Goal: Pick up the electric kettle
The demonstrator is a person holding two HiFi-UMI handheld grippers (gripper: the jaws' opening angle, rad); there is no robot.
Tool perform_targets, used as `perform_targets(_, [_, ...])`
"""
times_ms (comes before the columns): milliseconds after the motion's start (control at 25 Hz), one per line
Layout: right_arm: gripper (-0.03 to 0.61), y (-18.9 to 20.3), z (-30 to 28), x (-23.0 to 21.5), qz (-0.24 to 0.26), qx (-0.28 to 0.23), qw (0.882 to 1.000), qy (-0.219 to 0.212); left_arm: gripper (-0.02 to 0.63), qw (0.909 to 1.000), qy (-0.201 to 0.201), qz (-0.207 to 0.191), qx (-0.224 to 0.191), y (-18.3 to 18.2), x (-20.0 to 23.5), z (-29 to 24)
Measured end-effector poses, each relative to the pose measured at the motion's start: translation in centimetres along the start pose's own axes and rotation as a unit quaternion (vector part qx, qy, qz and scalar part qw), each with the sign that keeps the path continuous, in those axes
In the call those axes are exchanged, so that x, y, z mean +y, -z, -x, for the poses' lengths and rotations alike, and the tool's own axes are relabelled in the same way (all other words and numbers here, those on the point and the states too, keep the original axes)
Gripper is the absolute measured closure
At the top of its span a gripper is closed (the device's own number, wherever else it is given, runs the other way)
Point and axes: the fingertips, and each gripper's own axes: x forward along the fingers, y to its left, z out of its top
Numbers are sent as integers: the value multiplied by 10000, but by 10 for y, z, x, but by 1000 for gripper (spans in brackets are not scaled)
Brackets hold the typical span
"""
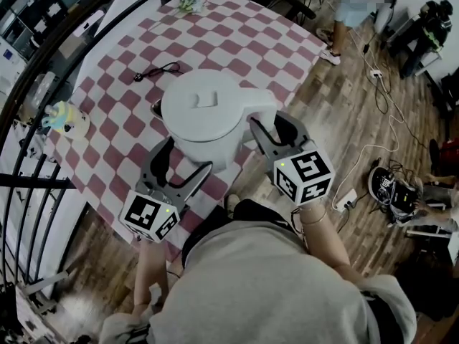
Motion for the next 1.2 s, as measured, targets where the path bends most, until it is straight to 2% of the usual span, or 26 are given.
perform_targets(1200, [428, 4, 0, -6, -161, -46, 9998, 89, 207, 9999, 48, -42, -121, -8, 1, -5])
